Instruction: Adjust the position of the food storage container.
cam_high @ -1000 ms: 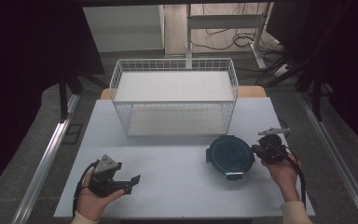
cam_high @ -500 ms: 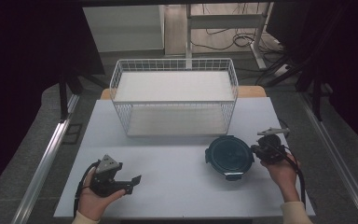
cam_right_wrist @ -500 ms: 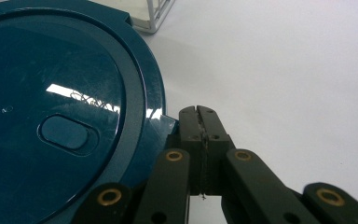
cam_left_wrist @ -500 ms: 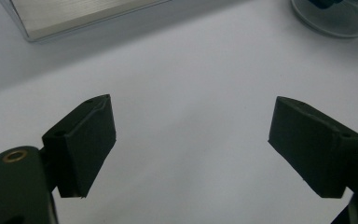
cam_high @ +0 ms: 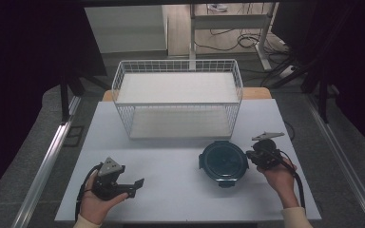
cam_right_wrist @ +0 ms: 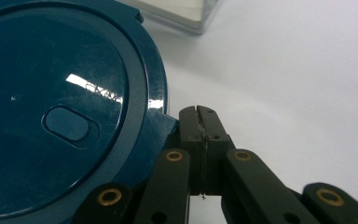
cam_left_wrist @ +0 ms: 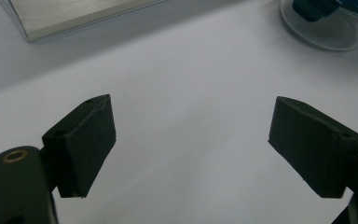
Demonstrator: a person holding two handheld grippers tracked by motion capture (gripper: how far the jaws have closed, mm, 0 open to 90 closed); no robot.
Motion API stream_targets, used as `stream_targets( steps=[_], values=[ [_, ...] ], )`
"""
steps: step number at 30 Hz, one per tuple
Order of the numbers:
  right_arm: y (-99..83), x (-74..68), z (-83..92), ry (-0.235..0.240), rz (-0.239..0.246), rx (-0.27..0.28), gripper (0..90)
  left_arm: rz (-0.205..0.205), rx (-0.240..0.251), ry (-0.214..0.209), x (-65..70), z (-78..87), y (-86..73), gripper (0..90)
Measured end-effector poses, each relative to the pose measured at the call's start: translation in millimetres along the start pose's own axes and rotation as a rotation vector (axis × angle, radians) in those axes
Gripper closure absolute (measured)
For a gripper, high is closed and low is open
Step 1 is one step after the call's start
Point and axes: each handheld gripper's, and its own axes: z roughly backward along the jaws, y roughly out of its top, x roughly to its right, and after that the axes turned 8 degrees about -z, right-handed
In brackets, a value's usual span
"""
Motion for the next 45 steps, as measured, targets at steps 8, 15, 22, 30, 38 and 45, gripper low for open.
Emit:
stream_targets(
  steps=[8,15,22,30,38,45],
  values=[
    [-0.1,-20.8,-1.2,0.035,0.035,-0.017,90.0,-0.001,-0.001,-0.001,0.3,-0.1,0.3,14.4],
    [-1.4,-36.8,-2.7,0.077,0.047,-0.027,90.0,-0.002,-0.003,-0.002,0.4,-0.5,0.7,14.3],
    [-1.4,-49.5,-4.5,0.101,0.066,-0.028,90.0,-0.002,0.000,-0.004,0.7,-0.2,1.4,14.4],
    [0.8,-66.8,-10.2,0.122,0.103,-0.011,90.0,-0.002,0.001,-0.005,0.4,-0.5,1.7,14.4],
    [2.5,-79.7,-14.3,0.133,0.124,-0.001,90.0,-0.004,0.000,-0.005,0.4,-0.8,2.1,14.4],
    [5.5,-94.8,-18.9,0.166,0.159,-0.001,90.0,-0.003,0.001,-0.004,-0.2,-0.4,2.1,14.4]
  ],
)
